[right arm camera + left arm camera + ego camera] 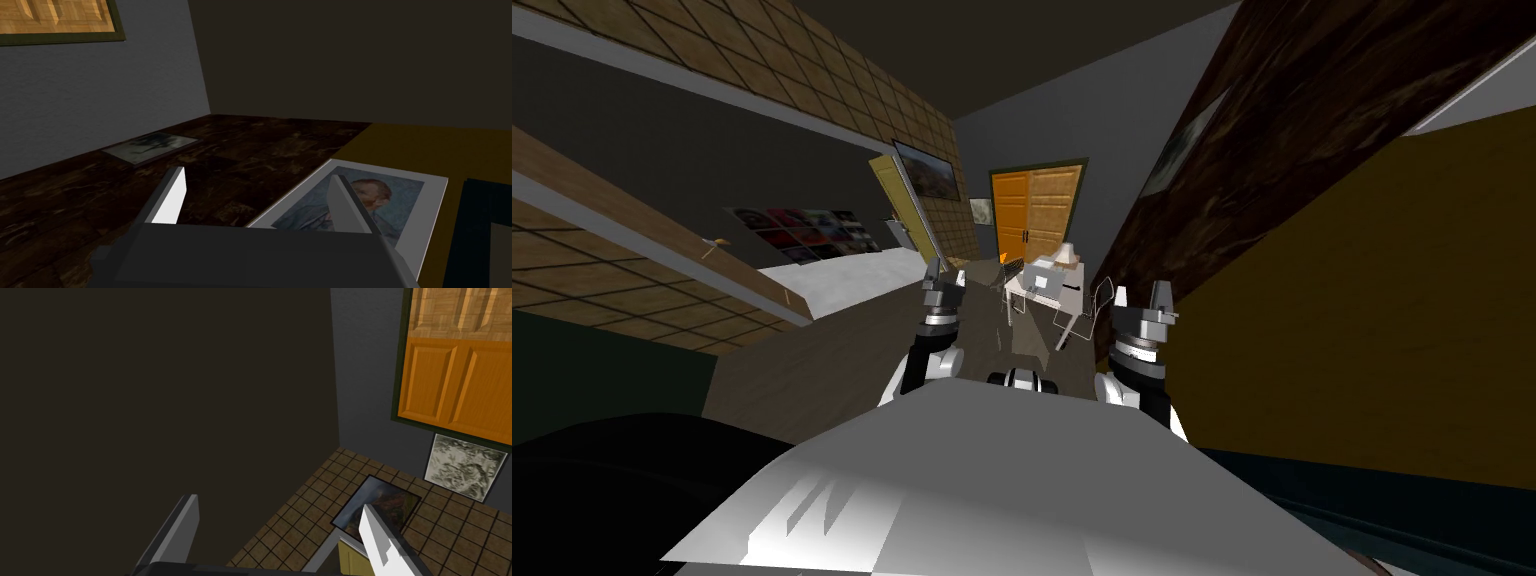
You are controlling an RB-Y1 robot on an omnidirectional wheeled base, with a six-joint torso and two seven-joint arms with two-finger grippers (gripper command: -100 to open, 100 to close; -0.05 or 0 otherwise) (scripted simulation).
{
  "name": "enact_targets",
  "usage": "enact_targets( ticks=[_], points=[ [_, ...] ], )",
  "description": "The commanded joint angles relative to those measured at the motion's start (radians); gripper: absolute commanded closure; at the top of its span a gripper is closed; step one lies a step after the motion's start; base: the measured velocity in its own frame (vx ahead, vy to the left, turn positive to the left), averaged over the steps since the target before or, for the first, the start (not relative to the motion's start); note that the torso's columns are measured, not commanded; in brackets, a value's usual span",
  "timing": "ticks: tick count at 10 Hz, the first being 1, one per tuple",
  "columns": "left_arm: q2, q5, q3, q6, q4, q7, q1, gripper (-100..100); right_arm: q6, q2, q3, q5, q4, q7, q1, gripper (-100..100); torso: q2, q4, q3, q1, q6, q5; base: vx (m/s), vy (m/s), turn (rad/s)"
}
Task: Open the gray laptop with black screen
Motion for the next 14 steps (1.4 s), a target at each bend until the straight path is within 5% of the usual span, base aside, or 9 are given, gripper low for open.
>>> enact_targets(
  ticks=[1,6,14],
  points=[
    [0.000,0.000,0.000,0.000,0.000,0.000,0.000,0,0.006,-0.069,-0.013,0.018,0.003,0.012,0.011,-100,0.033,0.033,-0.069,0.000,0.000,0.000,0.027,0.025,0.009],
    [0.000,0.000,0.000,0.000,0.000,0.000,0.000,0,0.031,-0.168,-0.074,0.107,0.007,0.067,0.066,-100,0.045,0.046,-0.095,0.001,0.000,0.000,0.075,0.046,0.017],
    [0.000,0.000,0.000,0.000,0.000,0.000,0.000,0,0.085,-0.216,-0.219,0.319,-0.004,0.196,0.202,-100,0.047,0.047,-0.094,0.000,0.000,0.000,0.121,0.087,0.027]
  ],
)
